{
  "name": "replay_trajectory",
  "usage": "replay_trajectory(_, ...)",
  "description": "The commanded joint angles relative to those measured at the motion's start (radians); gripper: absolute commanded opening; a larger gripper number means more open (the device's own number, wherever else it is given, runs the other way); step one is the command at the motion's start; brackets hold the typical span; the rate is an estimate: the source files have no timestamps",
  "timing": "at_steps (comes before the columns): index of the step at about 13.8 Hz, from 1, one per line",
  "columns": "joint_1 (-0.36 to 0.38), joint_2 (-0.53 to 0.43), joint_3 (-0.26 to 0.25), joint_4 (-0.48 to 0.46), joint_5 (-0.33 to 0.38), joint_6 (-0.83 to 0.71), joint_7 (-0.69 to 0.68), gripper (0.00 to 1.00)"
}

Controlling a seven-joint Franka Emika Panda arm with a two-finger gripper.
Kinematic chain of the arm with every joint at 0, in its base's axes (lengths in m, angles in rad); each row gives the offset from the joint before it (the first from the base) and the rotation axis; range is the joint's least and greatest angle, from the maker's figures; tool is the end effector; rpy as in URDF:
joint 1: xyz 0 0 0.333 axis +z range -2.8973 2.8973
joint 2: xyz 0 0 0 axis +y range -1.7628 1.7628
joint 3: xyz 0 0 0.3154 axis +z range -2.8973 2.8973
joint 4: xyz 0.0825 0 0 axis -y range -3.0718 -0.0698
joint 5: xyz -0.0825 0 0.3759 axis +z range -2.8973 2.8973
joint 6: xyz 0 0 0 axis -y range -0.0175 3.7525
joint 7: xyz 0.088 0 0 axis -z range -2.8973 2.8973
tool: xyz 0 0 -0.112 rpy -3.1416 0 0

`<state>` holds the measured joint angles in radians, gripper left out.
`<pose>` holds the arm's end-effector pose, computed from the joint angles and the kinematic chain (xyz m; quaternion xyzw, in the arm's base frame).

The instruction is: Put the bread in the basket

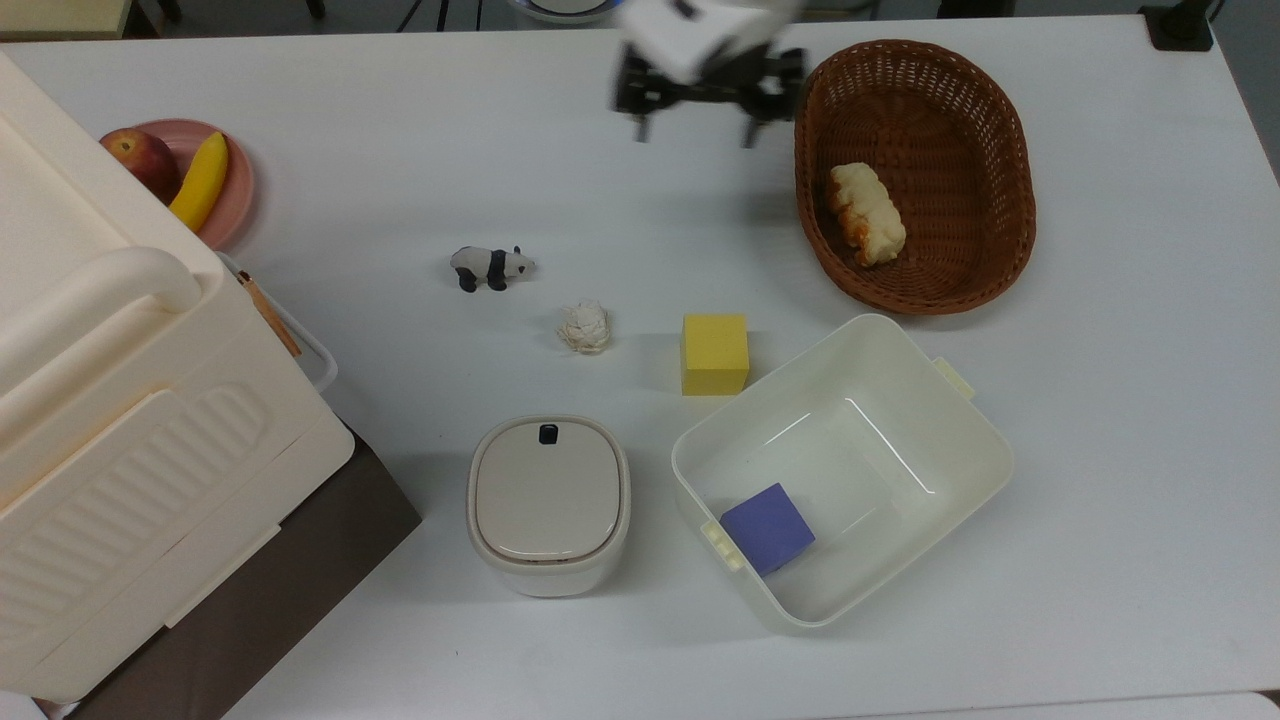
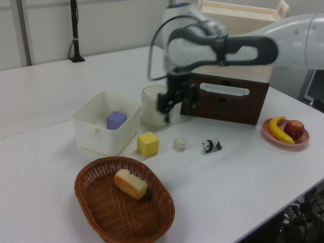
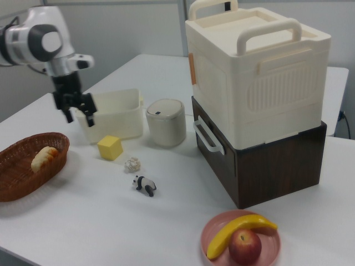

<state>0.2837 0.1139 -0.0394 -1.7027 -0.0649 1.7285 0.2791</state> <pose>0.5644 0.1352 0.5065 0.9984 -0.0108 -0.0337 0.0443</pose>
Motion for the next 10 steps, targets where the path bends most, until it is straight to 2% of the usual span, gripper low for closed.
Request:
replay_trajectory(1,-0.156,-0.033,0.023,0.007,-0.007,-0.026,-0.032,1.00)
replay_trajectory(3,-0.227,-0.025,0.024,0.020,0.003,-0.023,-0.047,1.00)
replay_trajectory(5,-0.259,-0.017,0.021,0.035,0.013,-0.020,-0.102,1.00)
replay_trajectory(10,-0.267,-0.022,0.007,0.067,0.020,-0.038,-0.120,1.00)
